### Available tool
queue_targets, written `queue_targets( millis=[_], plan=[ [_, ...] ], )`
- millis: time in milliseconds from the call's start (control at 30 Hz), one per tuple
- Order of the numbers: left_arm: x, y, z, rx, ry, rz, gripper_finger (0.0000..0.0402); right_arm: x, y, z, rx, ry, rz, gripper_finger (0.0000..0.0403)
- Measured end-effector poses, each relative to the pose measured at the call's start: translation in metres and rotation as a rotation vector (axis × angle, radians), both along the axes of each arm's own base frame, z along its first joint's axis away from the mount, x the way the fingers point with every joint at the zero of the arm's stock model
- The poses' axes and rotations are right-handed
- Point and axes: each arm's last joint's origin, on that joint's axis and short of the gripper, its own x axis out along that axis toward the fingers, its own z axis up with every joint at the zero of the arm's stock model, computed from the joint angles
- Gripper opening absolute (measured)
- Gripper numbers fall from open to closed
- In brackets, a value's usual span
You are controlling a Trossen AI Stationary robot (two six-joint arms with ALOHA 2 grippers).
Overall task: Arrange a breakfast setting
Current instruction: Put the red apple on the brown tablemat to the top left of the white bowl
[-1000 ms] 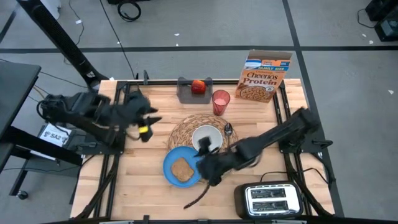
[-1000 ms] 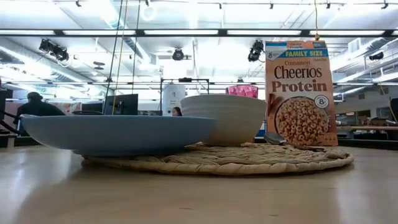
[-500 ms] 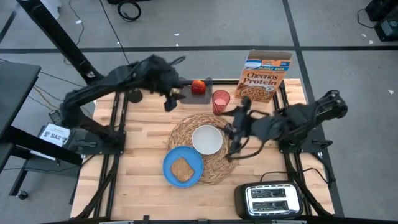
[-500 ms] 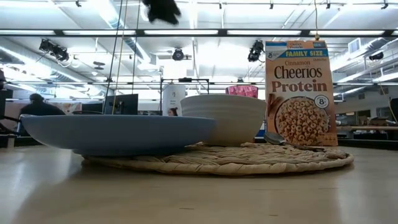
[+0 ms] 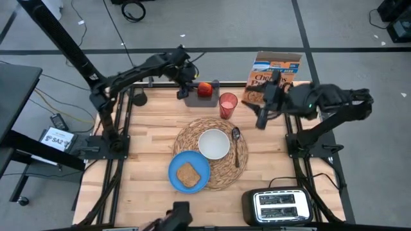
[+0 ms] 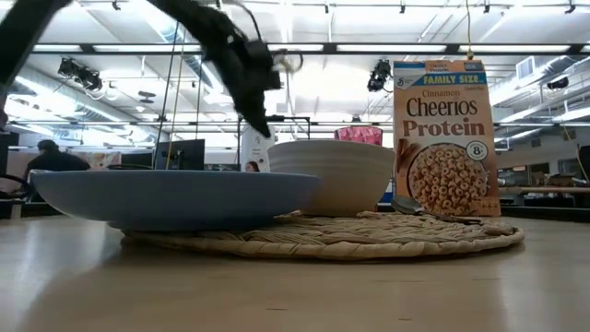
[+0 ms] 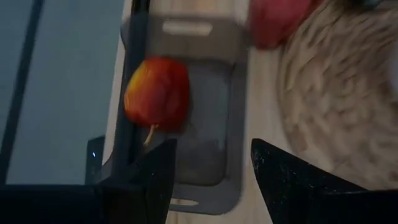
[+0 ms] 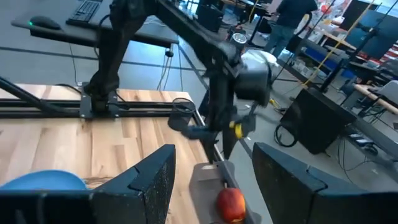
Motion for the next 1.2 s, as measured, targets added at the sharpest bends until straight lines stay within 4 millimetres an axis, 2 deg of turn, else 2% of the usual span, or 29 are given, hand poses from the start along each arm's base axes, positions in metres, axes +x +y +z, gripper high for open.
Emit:
queue_targets(
  millis=[133,267,567,733,900,1200],
  plan=[
    [0.005,0.017,-0.03,-0.019,0.049,-0.005,0.0212,-0.007,-0.018,0.005,0.001,-0.011,-0.018,0.0219],
    [0.015,0.029,-0.053,0.055,0.084,-0.027,0.0212,-0.007,-0.035,0.006,-0.017,-0.003,-0.048,0.0219],
    [0.026,0.045,-0.096,0.112,0.171,0.004,0.0212,0.012,-0.067,0.0,-0.002,0.02,-0.064,0.0219],
    [0.034,0.053,-0.107,0.18,0.146,0.032,0.0212,0.021,-0.079,-0.004,0.028,0.021,-0.046,0.0219],
    [0.034,0.053,-0.115,0.176,0.17,0.006,0.0209,0.023,-0.083,-0.006,0.052,0.02,-0.048,0.0219],
    [0.035,0.053,-0.119,0.175,0.178,-0.005,0.0132,0.023,-0.083,-0.004,0.05,-0.003,-0.059,0.0219]
  ],
)
